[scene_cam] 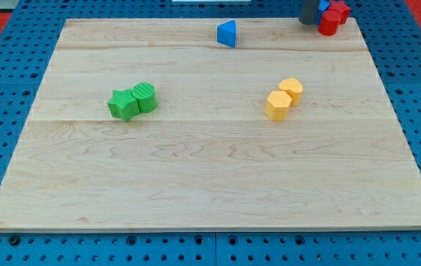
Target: Slide the blue triangle closer to the blue cube
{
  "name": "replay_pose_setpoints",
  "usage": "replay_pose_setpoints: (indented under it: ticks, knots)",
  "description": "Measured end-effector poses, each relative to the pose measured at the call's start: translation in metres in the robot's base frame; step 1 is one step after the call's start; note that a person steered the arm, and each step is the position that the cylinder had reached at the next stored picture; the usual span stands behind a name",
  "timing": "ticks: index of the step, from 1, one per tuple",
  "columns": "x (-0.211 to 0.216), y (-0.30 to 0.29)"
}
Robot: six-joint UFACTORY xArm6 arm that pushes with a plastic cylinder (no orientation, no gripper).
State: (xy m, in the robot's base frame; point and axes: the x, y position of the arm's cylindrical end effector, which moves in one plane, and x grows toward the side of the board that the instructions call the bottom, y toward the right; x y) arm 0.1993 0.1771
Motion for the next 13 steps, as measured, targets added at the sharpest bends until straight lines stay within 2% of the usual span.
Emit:
replay_pose_setpoints:
  ticks: [2, 4, 7, 8, 9, 10, 13]
  knots:
    - [0.034, -0.018]
    - [0.099, -0.100]
    - [0.082, -0.230]
    - [0.056, -0.231]
    - [0.041, -0.185]
    - [0.041, -0.142]
    - [0.008, -0.099]
